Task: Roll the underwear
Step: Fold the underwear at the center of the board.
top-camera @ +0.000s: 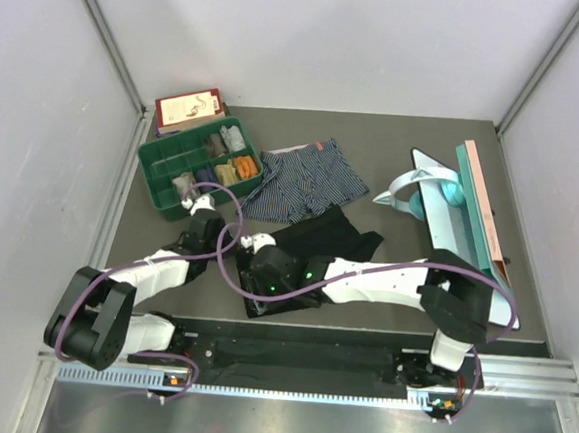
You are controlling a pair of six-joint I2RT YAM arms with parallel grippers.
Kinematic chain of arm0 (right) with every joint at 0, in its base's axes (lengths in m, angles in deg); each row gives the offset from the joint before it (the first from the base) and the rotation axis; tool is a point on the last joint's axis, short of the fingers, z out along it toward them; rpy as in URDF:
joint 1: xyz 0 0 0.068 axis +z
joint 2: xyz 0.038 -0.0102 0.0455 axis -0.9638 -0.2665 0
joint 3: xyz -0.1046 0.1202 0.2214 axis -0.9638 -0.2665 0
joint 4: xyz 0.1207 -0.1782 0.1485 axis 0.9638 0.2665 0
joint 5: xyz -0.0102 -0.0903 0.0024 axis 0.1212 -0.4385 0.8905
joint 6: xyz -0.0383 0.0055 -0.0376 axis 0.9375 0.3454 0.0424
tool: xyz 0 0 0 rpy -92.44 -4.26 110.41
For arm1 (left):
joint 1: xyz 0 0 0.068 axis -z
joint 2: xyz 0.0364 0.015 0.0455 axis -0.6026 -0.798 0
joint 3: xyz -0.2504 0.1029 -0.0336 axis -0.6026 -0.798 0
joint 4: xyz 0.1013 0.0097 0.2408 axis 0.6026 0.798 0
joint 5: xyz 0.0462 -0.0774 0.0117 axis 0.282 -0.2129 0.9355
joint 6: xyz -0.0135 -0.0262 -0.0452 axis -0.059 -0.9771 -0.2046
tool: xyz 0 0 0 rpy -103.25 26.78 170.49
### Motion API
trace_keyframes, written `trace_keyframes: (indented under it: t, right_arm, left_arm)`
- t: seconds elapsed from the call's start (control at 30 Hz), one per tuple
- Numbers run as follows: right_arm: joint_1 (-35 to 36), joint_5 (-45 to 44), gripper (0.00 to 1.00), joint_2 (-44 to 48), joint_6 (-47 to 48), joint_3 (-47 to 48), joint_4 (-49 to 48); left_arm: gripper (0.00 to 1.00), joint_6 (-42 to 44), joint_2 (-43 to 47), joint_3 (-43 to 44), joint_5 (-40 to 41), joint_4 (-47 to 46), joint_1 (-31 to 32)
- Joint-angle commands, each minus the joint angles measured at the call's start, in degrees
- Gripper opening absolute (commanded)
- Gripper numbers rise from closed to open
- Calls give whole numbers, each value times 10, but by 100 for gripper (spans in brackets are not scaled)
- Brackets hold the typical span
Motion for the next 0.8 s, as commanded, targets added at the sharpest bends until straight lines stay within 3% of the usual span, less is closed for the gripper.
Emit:
trace_keyframes:
  t: [0.0, 0.77]
  right_arm:
    - [21, -9, 45, -26, -16, 47, -33]
    - [62, -71, 43, -148, -21, 125, 63]
  left_arm:
    - [0, -4, 14, -9, -11, -21, -5]
    - [0, -4, 37, -14, -27, -20, -12]
